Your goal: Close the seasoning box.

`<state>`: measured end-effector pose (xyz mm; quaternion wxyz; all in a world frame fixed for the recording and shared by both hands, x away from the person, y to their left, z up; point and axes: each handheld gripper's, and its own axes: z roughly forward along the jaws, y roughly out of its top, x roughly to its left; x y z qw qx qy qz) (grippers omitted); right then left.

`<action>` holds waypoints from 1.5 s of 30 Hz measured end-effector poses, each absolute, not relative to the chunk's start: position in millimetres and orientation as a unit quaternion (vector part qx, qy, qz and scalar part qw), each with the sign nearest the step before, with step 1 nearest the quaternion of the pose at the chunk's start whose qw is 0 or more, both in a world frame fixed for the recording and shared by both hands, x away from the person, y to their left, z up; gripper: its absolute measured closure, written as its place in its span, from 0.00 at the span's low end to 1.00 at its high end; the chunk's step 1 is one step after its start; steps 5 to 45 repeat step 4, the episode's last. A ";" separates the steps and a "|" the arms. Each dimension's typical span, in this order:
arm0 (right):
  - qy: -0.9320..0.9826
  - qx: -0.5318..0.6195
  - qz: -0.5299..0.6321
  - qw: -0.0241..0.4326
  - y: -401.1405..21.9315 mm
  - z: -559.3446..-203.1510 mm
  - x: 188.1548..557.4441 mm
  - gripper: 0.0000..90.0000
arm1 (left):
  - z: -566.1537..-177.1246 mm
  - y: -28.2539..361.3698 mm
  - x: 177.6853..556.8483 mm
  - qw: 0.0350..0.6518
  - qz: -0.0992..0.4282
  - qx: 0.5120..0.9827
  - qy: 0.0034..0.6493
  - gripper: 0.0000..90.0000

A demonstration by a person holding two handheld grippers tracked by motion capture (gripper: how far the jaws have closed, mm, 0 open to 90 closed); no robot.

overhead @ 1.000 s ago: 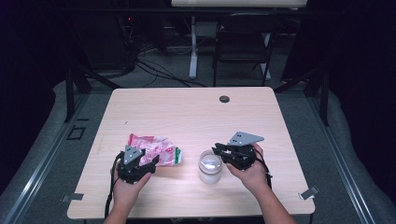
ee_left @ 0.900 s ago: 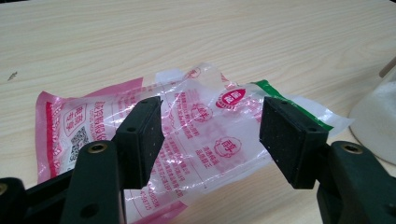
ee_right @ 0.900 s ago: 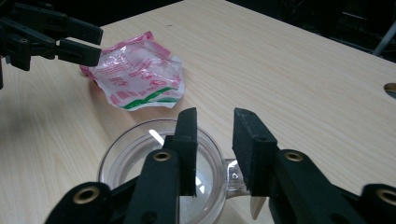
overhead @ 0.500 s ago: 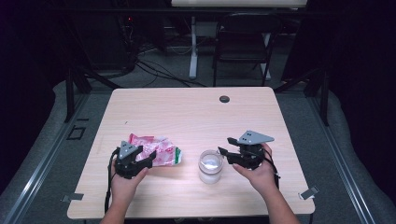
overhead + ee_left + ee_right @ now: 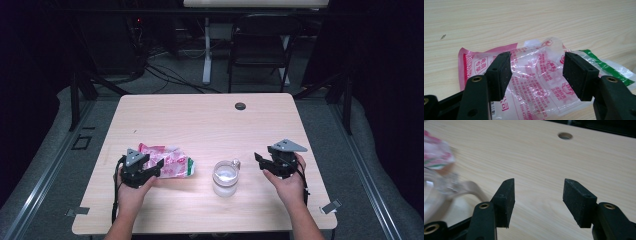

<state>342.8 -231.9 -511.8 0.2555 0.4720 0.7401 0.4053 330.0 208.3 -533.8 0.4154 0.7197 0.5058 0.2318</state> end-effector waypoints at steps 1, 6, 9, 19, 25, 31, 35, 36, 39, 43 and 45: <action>0.738 0.477 0.400 0.259 -233.7 -515.1 344.0 0.49 | -534.0 209.1 330.2 0.413 0.234 0.719 0.508 0.44; 0.731 0.513 0.377 0.247 -245.0 -530.2 350.5 0.50 | -534.6 210.2 331.0 0.412 0.235 0.717 0.511 0.44; 0.731 0.513 0.377 0.247 -245.0 -530.2 350.5 0.50 | -534.6 210.2 331.0 0.412 0.235 0.717 0.511 0.44; 0.731 0.513 0.377 0.247 -245.0 -530.2 350.5 0.50 | -534.6 210.2 331.0 0.412 0.235 0.717 0.511 0.44; 0.731 0.513 0.377 0.247 -245.0 -530.2 350.5 0.50 | -534.6 210.2 331.0 0.412 0.235 0.717 0.511 0.44; 0.731 0.513 0.377 0.247 -245.0 -530.2 350.5 0.50 | -534.6 210.2 331.0 0.412 0.235 0.717 0.511 0.44; 0.731 0.513 0.377 0.247 -245.0 -530.2 350.5 0.50 | -534.6 210.2 331.0 0.412 0.235 0.717 0.511 0.44; 0.731 0.513 0.377 0.247 -245.0 -530.2 350.5 0.50 | -534.6 210.2 331.0 0.412 0.235 0.717 0.511 0.44; 0.731 0.513 0.377 0.247 -245.0 -530.2 350.5 0.50 | -534.6 210.2 331.0 0.412 0.235 0.717 0.511 0.44; 0.731 0.513 0.377 0.247 -245.0 -530.2 350.5 0.50 | -534.6 210.2 331.0 0.412 0.235 0.717 0.511 0.44; 0.731 0.513 0.377 0.247 -245.0 -530.2 350.5 0.50 | -534.6 210.2 331.0 0.412 0.235 0.717 0.511 0.44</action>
